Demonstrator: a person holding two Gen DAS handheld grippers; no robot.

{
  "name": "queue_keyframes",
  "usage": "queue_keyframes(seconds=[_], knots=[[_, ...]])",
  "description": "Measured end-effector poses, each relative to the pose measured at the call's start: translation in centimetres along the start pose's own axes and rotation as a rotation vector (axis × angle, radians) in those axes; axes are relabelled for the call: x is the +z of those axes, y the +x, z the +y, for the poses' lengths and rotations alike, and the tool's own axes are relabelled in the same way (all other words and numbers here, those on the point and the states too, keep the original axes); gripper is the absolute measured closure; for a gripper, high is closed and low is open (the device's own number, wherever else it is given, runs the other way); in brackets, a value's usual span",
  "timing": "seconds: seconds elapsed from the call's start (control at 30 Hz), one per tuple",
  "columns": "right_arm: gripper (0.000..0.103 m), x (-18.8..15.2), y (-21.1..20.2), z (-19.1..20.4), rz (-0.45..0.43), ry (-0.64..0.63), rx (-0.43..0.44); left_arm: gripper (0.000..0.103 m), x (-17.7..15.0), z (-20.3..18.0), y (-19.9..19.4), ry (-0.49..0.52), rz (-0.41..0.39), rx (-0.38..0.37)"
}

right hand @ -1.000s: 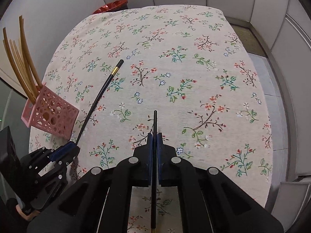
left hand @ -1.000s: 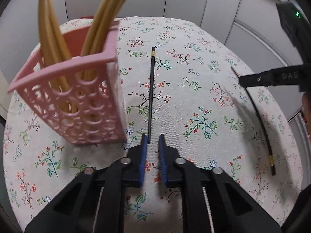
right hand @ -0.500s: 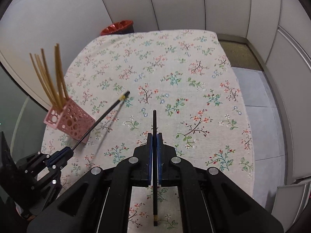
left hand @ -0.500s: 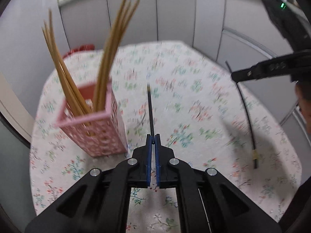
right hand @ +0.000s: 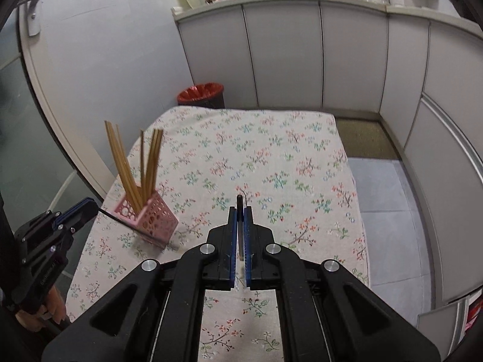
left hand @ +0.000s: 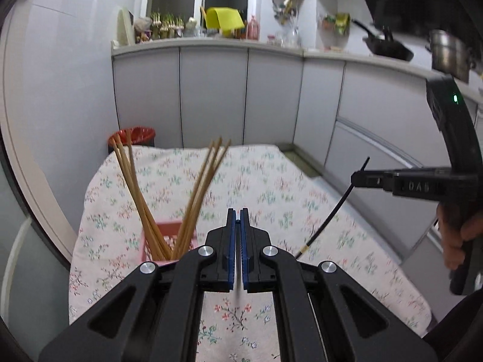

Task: Organize utensils
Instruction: 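Lift both black chopsticks and carry them over the pink basket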

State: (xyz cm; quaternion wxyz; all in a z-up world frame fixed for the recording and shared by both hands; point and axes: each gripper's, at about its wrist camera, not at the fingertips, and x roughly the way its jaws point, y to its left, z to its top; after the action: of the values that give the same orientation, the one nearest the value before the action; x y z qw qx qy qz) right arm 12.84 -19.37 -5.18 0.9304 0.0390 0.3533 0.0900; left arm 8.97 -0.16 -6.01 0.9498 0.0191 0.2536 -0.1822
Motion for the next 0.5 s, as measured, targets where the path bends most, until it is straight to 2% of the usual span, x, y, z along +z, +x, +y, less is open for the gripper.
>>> queue_keyframes(seconds=[0.3,0.5], knots=[[0.1,2.9,-3.1,2.4,-0.115,0.012,0.086,0.1,3.9,2.1,-5.2,-0.052,-0.147,0.034],[0.1,4.2,-3.7,4.8,-0.158,0.015,0.148,0.1,6.1,3.6,-7.1,-0.063,-0.26,0.105]])
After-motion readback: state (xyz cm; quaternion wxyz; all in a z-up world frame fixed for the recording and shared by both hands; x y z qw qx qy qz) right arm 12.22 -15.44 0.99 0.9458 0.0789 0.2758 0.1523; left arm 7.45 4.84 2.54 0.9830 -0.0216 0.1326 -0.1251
